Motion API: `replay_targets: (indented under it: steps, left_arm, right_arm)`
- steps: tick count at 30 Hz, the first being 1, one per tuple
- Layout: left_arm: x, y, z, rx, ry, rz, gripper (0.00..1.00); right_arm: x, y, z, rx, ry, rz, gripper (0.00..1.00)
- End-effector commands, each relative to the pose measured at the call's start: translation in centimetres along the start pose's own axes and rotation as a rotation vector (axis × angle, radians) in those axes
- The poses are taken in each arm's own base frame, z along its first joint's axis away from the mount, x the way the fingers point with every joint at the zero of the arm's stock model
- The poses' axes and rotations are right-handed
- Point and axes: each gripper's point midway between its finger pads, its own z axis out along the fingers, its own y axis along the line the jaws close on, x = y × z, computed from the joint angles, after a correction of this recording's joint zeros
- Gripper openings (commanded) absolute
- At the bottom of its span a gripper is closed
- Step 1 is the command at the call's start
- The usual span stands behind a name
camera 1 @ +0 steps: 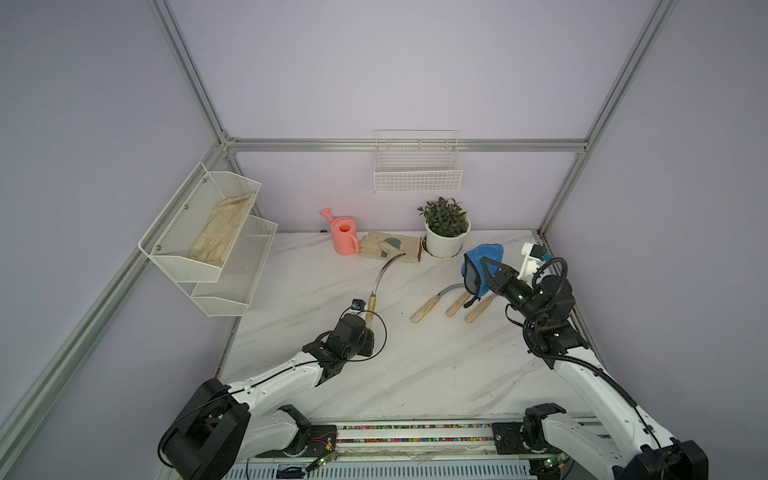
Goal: Wipe small sickles with rags
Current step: Place the small sickle at the center of the board.
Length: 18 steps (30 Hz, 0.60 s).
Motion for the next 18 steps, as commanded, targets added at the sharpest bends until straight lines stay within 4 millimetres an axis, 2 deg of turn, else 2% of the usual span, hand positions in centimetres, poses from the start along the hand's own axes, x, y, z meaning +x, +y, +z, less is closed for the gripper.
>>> replay_targets:
  steps: [1, 8, 15, 18]
  left_arm:
    - [-1.9, -0.2, 0.2, -0.07, -0.002, -0.007, 0.0]
    - [-2.2, -1.6, 0.9, -0.101, 0.071, 0.074, 0.0]
    - [-1.0, -2.3, 2.5, -0.185, 0.197, 0.164, 0.0]
    - [-0.5, -2.0, 3.6, -0.248, 0.253, 0.18, 0.0]
  right_arm:
    - [0.8, -0.5, 1.3, -0.023, 0.032, 0.024, 0.0]
    - [2.6, -2.1, 3.8, -0.026, 0.11, 0.035, 0.0]
    - [4.7, -3.9, 4.6, -0.006, 0.164, 0.05, 0.0]
    - [5.1, -4.5, 4.6, 0.003, 0.17, 0.053, 0.0]
